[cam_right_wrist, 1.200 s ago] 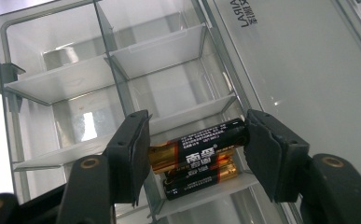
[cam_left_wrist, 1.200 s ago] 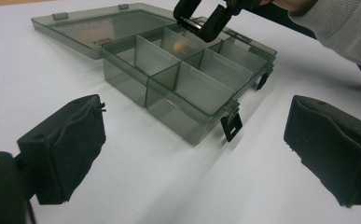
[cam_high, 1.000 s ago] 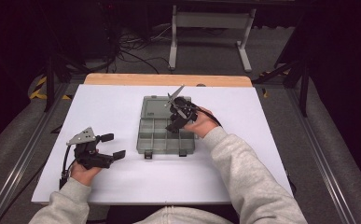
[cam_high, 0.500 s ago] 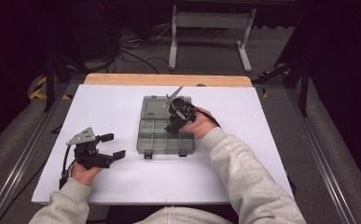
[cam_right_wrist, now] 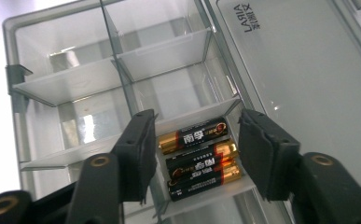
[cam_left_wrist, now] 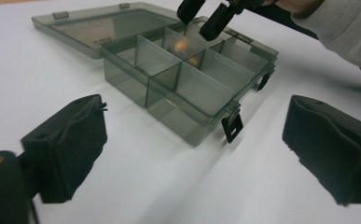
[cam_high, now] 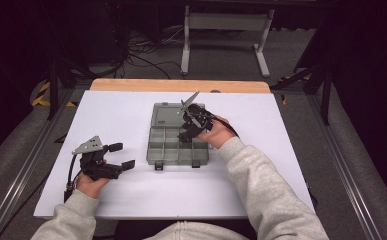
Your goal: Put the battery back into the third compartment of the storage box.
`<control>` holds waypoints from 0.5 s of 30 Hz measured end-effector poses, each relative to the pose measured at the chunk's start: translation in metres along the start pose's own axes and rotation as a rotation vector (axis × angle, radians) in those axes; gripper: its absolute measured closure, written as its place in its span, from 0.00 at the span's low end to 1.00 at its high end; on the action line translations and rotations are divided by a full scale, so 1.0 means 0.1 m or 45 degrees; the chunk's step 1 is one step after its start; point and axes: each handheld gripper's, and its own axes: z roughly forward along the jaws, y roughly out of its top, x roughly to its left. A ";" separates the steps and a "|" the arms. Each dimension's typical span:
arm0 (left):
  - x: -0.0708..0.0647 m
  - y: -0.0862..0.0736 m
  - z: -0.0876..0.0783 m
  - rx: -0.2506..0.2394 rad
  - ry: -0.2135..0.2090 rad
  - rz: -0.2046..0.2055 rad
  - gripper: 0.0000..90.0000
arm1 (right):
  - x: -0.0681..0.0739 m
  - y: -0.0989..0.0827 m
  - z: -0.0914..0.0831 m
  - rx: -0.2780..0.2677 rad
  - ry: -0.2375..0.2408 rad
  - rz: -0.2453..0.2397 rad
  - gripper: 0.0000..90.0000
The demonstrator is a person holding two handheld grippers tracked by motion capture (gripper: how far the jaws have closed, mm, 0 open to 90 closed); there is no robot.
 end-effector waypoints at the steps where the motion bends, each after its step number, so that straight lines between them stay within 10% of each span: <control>1: 0.00 0.00 0.00 0.000 0.000 0.000 0.13 | 0.00 0.00 0.00 0.000 0.000 0.000 0.56; 11: 0.01 0.23 0.06 0.044 0.058 0.036 0.46 | 0.13 -0.11 -0.36 -0.137 -0.032 0.045 0.91; 15: 0.03 0.32 0.08 0.058 0.139 0.023 0.76 | 0.18 -0.23 -0.52 -0.198 -0.054 0.066 1.00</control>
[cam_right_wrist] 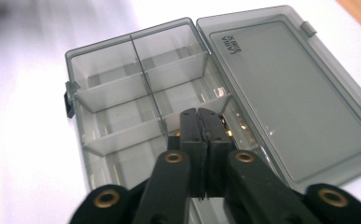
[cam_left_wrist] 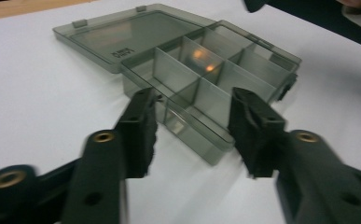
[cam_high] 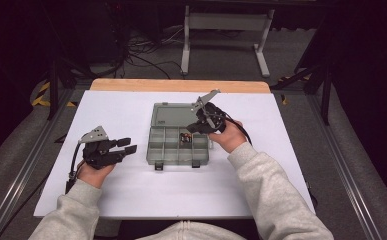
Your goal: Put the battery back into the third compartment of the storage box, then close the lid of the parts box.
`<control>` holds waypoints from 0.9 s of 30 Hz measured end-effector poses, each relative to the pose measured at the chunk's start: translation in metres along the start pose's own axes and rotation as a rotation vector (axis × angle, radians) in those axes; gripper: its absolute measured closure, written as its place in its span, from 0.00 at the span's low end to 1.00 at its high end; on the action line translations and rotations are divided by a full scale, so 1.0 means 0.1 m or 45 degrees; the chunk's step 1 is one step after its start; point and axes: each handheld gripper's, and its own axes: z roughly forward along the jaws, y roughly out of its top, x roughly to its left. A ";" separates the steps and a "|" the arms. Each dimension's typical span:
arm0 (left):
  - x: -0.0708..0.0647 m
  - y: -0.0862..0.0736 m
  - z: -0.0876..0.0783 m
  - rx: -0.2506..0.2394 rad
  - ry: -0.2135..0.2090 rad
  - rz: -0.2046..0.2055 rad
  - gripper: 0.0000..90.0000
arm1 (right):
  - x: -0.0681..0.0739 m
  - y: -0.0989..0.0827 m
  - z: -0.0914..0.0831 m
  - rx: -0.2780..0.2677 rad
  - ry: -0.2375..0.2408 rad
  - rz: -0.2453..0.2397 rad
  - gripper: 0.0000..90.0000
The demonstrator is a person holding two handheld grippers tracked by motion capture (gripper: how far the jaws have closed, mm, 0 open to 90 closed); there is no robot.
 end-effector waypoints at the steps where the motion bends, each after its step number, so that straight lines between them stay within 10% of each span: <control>1: 0.00 0.03 0.00 0.000 0.020 -0.004 0.84 | 0.01 -0.02 -0.03 -0.009 -0.001 0.009 1.00; 4: 0.01 0.09 0.01 0.000 0.051 -0.010 0.99 | 0.03 -0.09 -0.11 -0.036 -0.013 0.025 1.00; 27: 0.19 0.56 0.30 0.158 0.188 -0.127 1.00 | -0.11 -0.33 -0.32 -0.113 -0.111 0.154 1.00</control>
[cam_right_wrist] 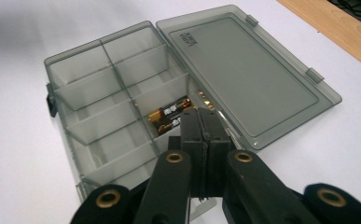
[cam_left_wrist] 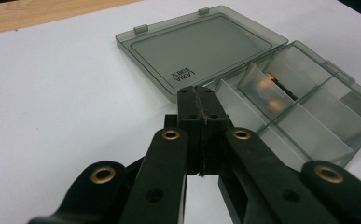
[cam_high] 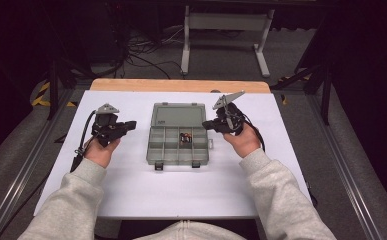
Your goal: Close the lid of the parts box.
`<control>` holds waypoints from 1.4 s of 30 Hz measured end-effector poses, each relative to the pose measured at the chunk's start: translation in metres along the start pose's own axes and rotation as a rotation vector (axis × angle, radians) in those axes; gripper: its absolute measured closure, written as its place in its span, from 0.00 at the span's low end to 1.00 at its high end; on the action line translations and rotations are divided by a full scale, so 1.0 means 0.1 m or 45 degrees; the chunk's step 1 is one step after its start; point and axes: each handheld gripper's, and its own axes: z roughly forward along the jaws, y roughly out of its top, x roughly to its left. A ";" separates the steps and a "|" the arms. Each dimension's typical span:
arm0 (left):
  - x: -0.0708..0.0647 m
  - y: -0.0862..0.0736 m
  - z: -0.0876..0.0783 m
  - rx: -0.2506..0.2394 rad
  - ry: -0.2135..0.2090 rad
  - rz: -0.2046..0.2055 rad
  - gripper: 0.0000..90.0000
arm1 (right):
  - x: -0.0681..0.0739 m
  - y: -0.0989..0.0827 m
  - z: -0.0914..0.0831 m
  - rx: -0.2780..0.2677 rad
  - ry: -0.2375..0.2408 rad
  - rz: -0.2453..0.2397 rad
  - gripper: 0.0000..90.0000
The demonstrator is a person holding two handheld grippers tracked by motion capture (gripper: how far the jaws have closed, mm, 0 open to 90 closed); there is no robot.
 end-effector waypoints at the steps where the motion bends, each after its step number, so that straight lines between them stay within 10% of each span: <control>1: 0.00 0.02 0.01 0.005 -0.003 -0.003 0.99 | -0.02 0.00 0.01 -0.003 -0.005 0.003 1.00; 13: 0.08 0.20 0.20 0.049 -0.022 -0.058 0.99 | -0.20 -0.06 0.07 0.004 -0.093 0.075 1.00; 42: 0.26 0.41 0.77 0.177 0.117 -0.160 0.99 | -0.64 -0.09 0.38 0.070 -0.219 0.231 1.00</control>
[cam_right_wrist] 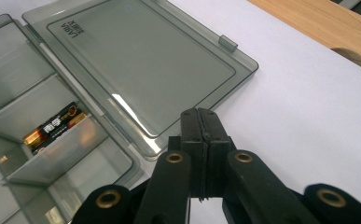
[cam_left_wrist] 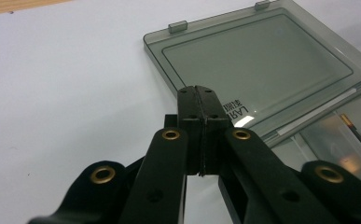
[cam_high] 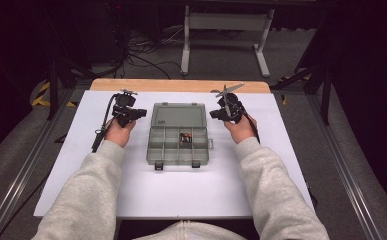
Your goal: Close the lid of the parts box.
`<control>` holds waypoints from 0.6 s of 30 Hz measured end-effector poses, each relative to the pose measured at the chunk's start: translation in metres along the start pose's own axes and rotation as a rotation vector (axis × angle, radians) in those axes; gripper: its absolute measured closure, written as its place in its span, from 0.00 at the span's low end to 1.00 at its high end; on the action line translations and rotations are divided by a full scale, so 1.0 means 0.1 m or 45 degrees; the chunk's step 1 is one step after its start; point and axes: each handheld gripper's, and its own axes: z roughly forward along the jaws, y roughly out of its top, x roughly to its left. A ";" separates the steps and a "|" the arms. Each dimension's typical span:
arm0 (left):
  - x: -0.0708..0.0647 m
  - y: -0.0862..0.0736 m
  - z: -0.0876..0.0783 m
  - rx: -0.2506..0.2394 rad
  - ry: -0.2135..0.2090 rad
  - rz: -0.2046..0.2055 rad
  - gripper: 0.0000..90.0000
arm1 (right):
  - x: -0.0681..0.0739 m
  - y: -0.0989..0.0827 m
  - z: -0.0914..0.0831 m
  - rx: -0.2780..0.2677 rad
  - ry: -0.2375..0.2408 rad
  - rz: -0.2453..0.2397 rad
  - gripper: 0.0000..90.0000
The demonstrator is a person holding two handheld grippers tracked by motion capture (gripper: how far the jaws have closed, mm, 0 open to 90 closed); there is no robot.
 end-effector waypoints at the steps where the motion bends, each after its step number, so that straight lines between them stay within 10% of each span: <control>1: 0.00 0.00 0.00 0.000 0.000 0.000 0.99 | 0.00 0.00 0.00 0.000 0.000 0.000 1.00; 18: 0.12 -0.07 0.27 0.106 0.013 -0.029 0.99 | -0.07 -0.07 0.21 0.087 0.000 0.052 1.00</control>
